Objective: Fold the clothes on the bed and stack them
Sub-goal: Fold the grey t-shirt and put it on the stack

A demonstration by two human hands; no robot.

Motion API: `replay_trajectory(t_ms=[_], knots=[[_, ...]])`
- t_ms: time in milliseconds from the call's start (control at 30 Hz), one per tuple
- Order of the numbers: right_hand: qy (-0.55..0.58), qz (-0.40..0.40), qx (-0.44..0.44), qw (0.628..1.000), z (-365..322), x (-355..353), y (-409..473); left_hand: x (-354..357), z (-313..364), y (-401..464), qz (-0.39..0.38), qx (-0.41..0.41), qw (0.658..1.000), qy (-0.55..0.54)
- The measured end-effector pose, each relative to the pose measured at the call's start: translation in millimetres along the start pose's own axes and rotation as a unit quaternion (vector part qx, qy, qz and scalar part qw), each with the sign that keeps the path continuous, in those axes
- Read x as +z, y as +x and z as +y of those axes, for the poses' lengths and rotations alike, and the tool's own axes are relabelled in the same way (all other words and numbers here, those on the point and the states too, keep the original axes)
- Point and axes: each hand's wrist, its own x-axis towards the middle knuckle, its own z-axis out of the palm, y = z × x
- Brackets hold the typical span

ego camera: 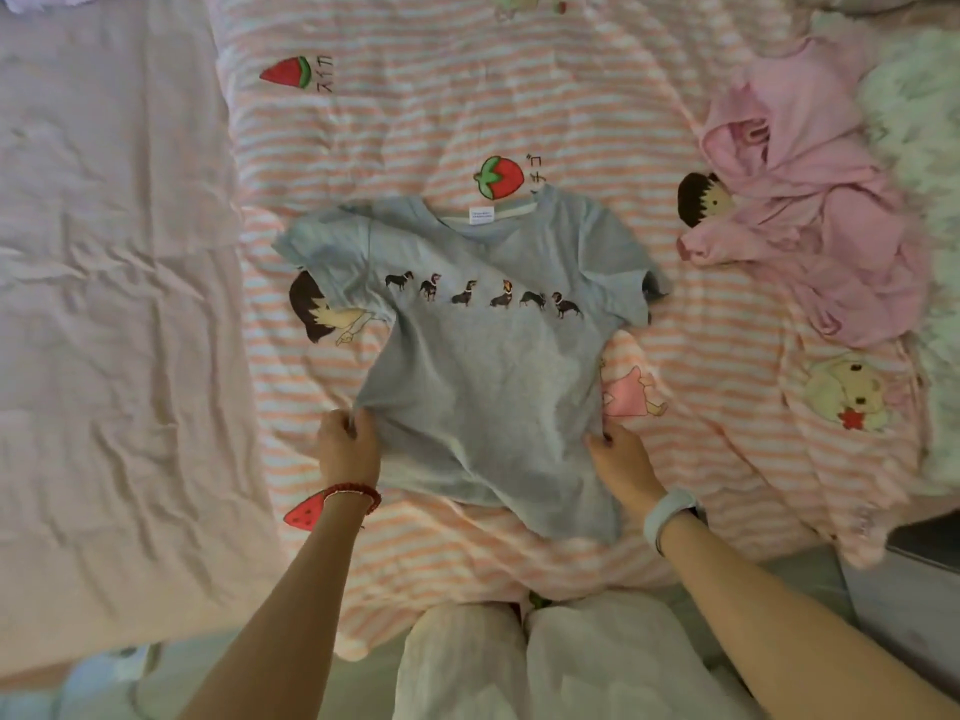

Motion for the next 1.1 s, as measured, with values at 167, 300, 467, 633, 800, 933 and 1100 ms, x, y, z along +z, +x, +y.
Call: replay_trajectory(t_ms=[167,300,467,633,800,933,1100], knots=[[-0.019,0.145,-0.103,0.984,-1,-16,-22,-25,-14,-22,0.027,-0.021,0.999,-0.016],[-0.146,0.078,-0.041,0.985,23,-21,-24,-30,-49,-30,-0.056,-0.084,0.982,0.158],[-0.035,-0.1,0.067,0.992,28,-16,-18,-17,-51,-23,-0.203,-0.088,0.965,0.142],[-0.068,-0.099,0.049,0.992,41,-20,-24,-17,-60,-33,-0.176,-0.065,0.981,0.052],[-0.193,-0.044,-0.002,0.98,61,-25,-36,-23,-76,-44,-0.128,-0.081,0.964,0.217],[-0.276,0.002,0.035,0.96,59,-25,-37,-17,-58,-50,-0.063,-0.037,0.943,0.325],[-0.224,0.159,-0.116,0.955,20,-28,-21,13,-19,-50,-0.045,0.174,0.922,0.342]])
